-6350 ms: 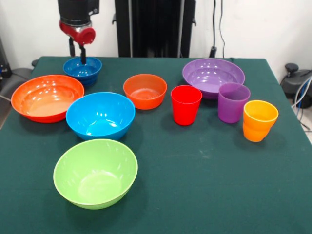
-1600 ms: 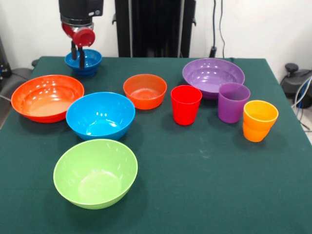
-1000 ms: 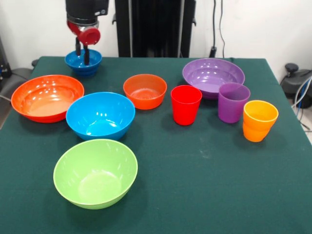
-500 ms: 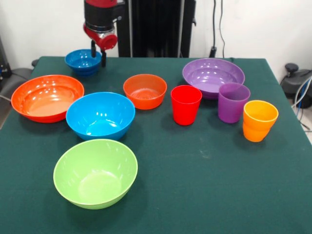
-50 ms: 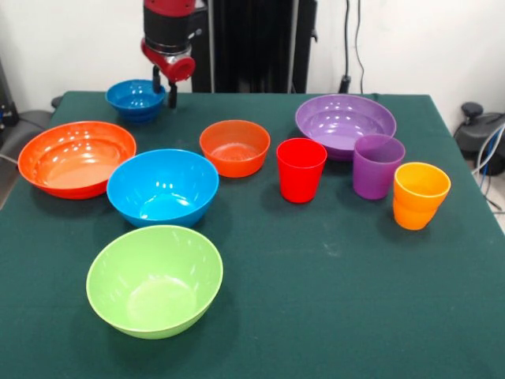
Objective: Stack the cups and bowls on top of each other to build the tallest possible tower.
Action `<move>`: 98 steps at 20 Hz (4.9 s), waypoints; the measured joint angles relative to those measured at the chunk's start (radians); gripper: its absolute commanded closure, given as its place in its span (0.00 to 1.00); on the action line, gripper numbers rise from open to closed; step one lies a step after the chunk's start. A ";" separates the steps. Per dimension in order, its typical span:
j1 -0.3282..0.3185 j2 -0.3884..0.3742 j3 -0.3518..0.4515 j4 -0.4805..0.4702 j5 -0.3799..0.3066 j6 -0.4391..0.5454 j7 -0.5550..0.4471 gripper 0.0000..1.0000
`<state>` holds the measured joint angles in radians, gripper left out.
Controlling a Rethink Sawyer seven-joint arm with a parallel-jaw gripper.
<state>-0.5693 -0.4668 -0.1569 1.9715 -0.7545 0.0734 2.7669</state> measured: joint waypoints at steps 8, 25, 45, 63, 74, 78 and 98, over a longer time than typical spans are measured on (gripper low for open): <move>0.039 0.039 -0.046 -0.004 0.000 -0.019 0.000 0.00; 0.171 0.139 -0.205 -0.047 0.001 -0.152 0.000 0.00; 0.325 0.252 -0.395 -0.103 0.049 -0.294 0.000 1.00; -0.096 0.024 -0.047 -0.100 0.051 0.151 0.000 1.00; -0.140 -0.021 0.073 -0.100 0.050 0.218 0.000 1.00; -0.147 -0.028 0.095 -0.100 0.049 0.235 0.000 1.00; -0.599 -0.068 0.486 0.029 0.264 0.488 0.000 1.00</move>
<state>-1.1688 -0.5344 0.3286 2.0003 -0.4908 0.5610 2.7669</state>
